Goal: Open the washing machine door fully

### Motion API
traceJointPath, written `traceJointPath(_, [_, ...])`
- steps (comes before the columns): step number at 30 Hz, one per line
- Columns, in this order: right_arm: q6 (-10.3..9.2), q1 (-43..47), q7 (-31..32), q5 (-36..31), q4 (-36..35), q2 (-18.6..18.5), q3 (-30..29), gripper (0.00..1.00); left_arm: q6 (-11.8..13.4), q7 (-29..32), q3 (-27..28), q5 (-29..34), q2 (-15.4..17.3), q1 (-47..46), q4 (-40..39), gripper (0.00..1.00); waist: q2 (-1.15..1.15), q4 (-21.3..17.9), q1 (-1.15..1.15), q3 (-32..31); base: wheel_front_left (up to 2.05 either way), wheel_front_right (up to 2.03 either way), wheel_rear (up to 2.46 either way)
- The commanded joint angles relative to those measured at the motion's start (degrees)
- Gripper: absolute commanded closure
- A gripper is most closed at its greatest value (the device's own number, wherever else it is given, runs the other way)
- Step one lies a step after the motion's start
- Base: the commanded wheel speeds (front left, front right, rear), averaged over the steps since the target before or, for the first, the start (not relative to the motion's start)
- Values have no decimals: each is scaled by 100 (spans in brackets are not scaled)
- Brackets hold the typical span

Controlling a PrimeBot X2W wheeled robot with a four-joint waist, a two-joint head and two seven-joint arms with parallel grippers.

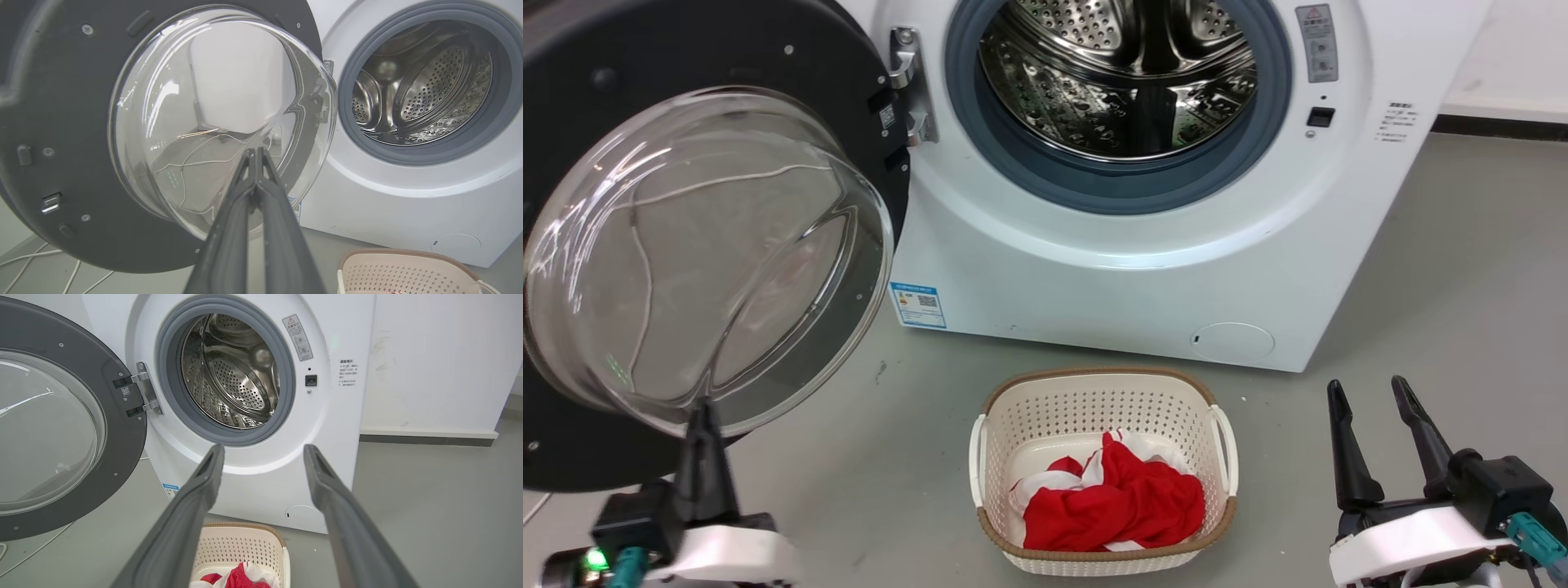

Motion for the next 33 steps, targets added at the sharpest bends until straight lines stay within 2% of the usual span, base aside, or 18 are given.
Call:
traceJointPath(1, [-3, -4, 2, -50, -9, 5, 8, 0, -38, -13, -88, 81, -85, 42, -50, 83, 0, -105, 0, -33, 0, 0, 0])
traceJointPath(2, [-3, -9, 10, -60, -23, 6, 19, 0, -51, -13, -154, 135, -159, 36, -94, 65, 0, -152, 0, -40, 0, 0, 0])
traceJointPath(3, [-3, -14, 19, -84, -39, 5, 25, 0, -78, -13, -216, 165, -227, 47, -115, 53, 0, -201, 0, -43, 0, 0, 0])
traceJointPath(4, [-3, -21, 25, -107, -53, 6, 26, 0, -98, -13, -284, 209, -286, 47, -131, 20, 0, -256, 0, -49, 0, 0, 0])
traceJointPath(5, [-2, -29, 33, -126, -75, 6, 26, 0, -134, -13, -329, 270, -303, 42, -129, 0, 0, -304, 0, -44, 0, 0, 0])
traceJointPath(10, [-3, -86, 73, -312, -226, 6, 18, 0, -233, -14, -664, 558, -548, -320, -103, 0, 0, -632, 0, 9, 0, 0, 0])
traceJointPath(17, [-3, -137, 179, -550, -503, 6, 36, 0, -166, -14, -799, 827, -671, -570, -6, 0, 0, -875, 0, 40, 0, 0, 0])
traceJointPath(33, [-3, -51, 212, -507, -472, 6, 95, 0, -113, -14, -776, 993, -774, -533, 100, 0, 0, -967, 0, 125, 0, 0, 0])
